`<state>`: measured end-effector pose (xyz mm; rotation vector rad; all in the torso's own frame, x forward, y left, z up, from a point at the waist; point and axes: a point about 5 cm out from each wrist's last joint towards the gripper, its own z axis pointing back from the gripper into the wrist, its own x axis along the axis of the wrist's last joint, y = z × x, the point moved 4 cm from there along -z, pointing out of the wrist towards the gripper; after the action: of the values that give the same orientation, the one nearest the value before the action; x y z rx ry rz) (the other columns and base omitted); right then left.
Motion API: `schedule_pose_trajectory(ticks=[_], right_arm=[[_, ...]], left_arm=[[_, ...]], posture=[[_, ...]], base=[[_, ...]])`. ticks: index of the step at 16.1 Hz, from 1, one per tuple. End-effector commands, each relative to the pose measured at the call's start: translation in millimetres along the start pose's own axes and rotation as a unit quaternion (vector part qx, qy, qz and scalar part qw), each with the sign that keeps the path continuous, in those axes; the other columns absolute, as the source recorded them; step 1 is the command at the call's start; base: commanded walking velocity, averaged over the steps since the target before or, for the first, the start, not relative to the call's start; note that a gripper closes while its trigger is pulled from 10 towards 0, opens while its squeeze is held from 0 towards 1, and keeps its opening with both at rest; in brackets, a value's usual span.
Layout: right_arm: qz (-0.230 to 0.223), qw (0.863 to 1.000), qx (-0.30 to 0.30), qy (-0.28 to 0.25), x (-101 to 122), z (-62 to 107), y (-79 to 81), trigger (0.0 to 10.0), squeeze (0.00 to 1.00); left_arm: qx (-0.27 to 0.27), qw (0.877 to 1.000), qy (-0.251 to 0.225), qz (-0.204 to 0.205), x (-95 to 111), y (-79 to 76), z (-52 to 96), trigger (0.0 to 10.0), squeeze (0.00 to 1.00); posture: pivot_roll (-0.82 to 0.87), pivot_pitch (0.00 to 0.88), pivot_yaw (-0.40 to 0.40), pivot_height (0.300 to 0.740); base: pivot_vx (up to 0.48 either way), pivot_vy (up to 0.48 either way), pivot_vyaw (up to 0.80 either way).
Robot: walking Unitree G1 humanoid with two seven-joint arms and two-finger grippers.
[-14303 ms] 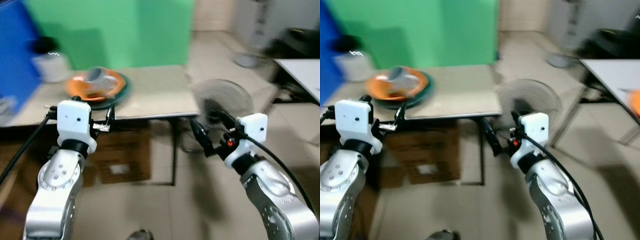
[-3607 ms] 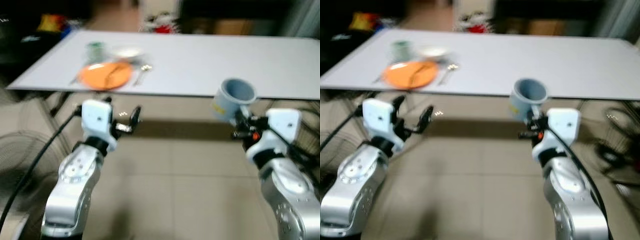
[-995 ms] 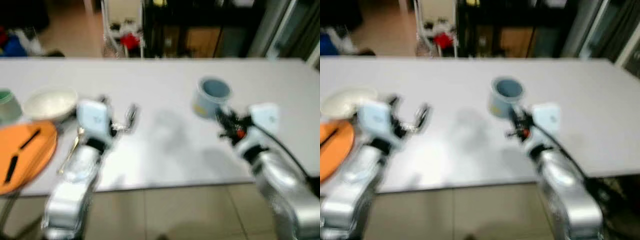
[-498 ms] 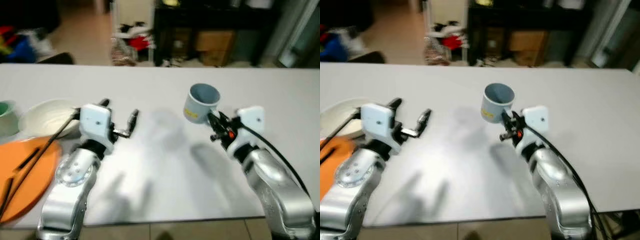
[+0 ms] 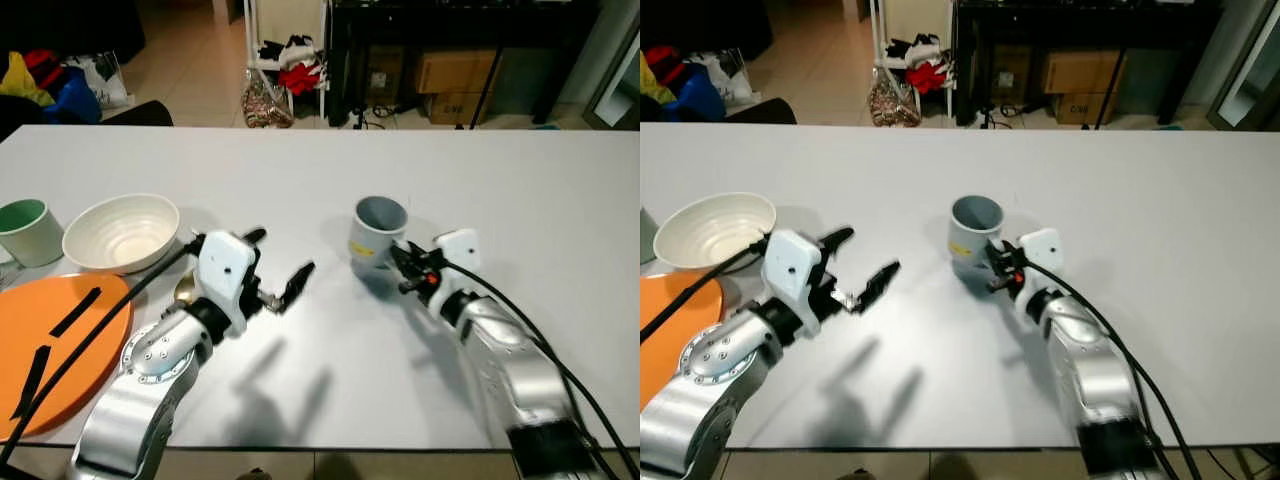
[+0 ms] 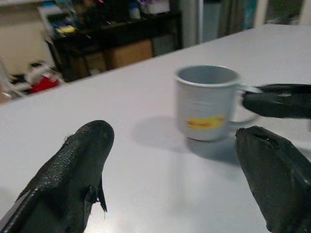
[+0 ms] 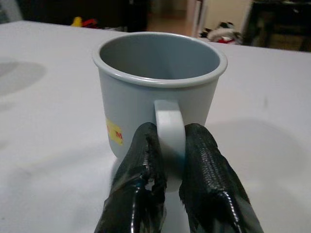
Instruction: Setting the table
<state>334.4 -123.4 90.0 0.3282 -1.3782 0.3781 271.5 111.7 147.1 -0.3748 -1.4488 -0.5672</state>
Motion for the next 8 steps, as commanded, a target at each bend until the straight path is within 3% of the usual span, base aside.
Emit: schedule_pose_trajectory(ticks=[1, 5, 8], right_arm=[[0.026, 0.999, 0.022, -0.006, 2, -9.2, 6.5, 10.0, 0.00], [0.046, 0.996, 0.071, 0.006, -12, -30.1, 24.0, 10.0, 0.00], [0.060, 0.996, 0.061, 0.017, -19, -39.6, 24.1, 10.0, 0.00]], left_arm=[[-0.035, 0.999, 0.009, 0.010, 0, -8.3, 2.1, 10.0, 0.00], [-0.042, 0.998, 0.037, -0.002, -9, -3.4, 9.9, 10.0, 0.00], [-0.042, 0.998, 0.038, 0.000, -7, -3.1, 13.7, 10.0, 0.00]], posture=[[0.14, 0.000, 0.040, 0.740], [0.15, 0.000, 0.040, 0.740], [0.16, 0.000, 0.034, 0.740]], base=[[0.000, 0.000, 0.00], [0.000, 0.000, 0.00], [0.000, 0.000, 0.00]])
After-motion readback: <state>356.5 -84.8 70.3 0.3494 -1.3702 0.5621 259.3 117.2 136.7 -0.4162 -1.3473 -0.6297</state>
